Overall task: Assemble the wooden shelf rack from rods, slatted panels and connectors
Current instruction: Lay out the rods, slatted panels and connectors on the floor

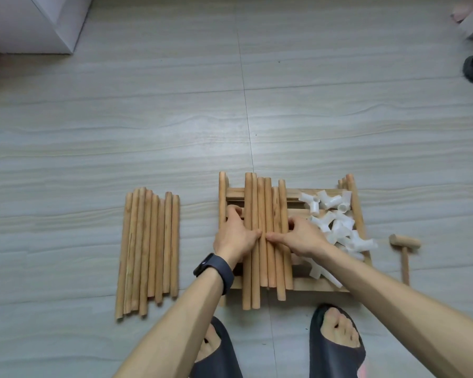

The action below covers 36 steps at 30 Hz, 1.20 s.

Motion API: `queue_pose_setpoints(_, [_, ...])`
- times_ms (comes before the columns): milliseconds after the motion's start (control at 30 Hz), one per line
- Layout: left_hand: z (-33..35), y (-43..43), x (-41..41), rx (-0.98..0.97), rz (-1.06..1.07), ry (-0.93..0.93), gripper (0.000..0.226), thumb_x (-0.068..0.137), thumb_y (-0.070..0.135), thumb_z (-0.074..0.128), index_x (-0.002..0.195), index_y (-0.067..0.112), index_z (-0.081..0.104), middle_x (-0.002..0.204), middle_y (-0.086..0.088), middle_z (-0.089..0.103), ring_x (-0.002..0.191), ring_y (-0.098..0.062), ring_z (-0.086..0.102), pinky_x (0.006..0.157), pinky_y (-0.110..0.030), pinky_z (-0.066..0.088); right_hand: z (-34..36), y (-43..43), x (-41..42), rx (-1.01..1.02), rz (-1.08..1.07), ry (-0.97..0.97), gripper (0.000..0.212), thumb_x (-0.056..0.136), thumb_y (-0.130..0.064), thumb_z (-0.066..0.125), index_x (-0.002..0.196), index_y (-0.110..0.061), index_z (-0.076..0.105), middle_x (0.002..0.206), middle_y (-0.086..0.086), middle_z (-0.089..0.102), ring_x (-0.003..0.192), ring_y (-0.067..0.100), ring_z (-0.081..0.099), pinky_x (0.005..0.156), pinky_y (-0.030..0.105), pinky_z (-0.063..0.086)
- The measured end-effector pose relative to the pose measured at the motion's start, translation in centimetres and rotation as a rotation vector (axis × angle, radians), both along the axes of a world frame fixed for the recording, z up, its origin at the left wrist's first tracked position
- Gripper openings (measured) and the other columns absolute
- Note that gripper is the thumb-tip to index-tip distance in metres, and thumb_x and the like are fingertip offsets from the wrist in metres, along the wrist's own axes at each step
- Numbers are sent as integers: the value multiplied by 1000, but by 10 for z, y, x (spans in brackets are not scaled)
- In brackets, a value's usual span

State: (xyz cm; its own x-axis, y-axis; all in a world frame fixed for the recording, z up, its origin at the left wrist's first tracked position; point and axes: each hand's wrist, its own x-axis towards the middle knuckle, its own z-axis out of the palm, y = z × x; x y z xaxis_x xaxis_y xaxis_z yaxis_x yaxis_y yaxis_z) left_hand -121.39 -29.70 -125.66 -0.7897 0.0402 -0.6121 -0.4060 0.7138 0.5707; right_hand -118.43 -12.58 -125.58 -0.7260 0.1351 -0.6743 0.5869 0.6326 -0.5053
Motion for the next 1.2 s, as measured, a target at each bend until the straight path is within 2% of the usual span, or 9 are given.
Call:
queue_pose_setpoints(133, [1, 0, -2, 59, 63, -9, 43, 84, 33, 80, 115, 35, 50, 104, 12, 66, 101, -14, 66, 88, -35, 55, 3, -5, -8, 100, 94, -4, 58, 74, -65, 78, 118, -30, 67, 109, -7, 73, 99, 15, 70, 88, 40, 59])
queue_pose_setpoints(200, [0, -2, -2, 104, 118, -25, 39, 82, 29, 82, 108, 36, 54, 99, 13, 68, 98, -12, 68, 91, -37, 56, 3, -7, -10, 105, 70, 23, 57, 73, -60, 82, 118, -28, 68, 107, -6, 74, 97, 15, 70, 87, 41, 60])
queue_pose_setpoints(333, [0, -2, -1, 144, 176, -52, 38, 82, 25, 83, 110, 32, 58, 108, 5, 73, 102, -15, 69, 94, -42, 57, -6, -17, -8, -146, -150, 26, 59, 75, -35, 88, 126, -16, 66, 112, 0, 74, 102, 17, 71, 94, 43, 58])
queue_pose_setpoints(467, [1, -5, -5, 240, 237, -147, 33, 86, 13, 78, 113, 25, 62, 111, -3, 74, 105, -23, 70, 96, -47, 56, -12, -23, -10, -248, -245, 50, 53, 70, -24, 92, 117, -18, 68, 106, -3, 75, 99, 15, 72, 95, 41, 58])
queue_pose_setpoints(667, [18, -10, -12, 359, 226, -198, 40, 94, 5, 68, 132, 7, 57, 119, -12, 71, 109, -30, 69, 97, -51, 55, -11, -18, -13, -117, -138, 112, 43, 76, -54, 82, 107, -30, 62, 93, -16, 66, 89, 7, 66, 73, 25, 52])
queue_pose_setpoints(833, [42, -41, -19, 406, 207, -158, 39, 94, 11, 70, 128, 21, 54, 115, -4, 73, 100, -24, 73, 86, -44, 61, -2, -26, -17, 36, 15, 118, 31, 84, -49, 76, 106, -31, 65, 89, -15, 67, 84, 7, 66, 72, 25, 54])
queue_pose_setpoints(933, [52, -87, -30, 368, 252, -80, 35, 95, 12, 69, 126, 21, 56, 104, 1, 74, 87, -15, 75, 71, -31, 63, 15, -34, -26, -92, -40, 82, 26, 83, -44, 80, 97, -30, 63, 90, -11, 72, 84, 9, 70, 75, 29, 58])
queue_pose_setpoints(1000, [58, -131, -39, 326, 326, -47, 29, 95, 11, 69, 120, 21, 59, 95, 7, 75, 75, -8, 74, 64, -27, 60, 32, -46, -35, -226, -74, 72, 23, 82, -38, 82, 95, -27, 67, 82, -9, 75, 76, 9, 73, 67, 25, 58])
queue_pose_setpoints(1200, [41, -255, -45, 44, 511, -26, 39, 94, 10, 68, 132, 15, 62, 100, -5, 74, 85, -26, 70, 83, -41, 59, 62, -110, -65, -420, -99, 23, 22, 78, -24, 87, 90, -13, 72, 57, -6, 69, 45, 3, 61, 43, 18, 41])
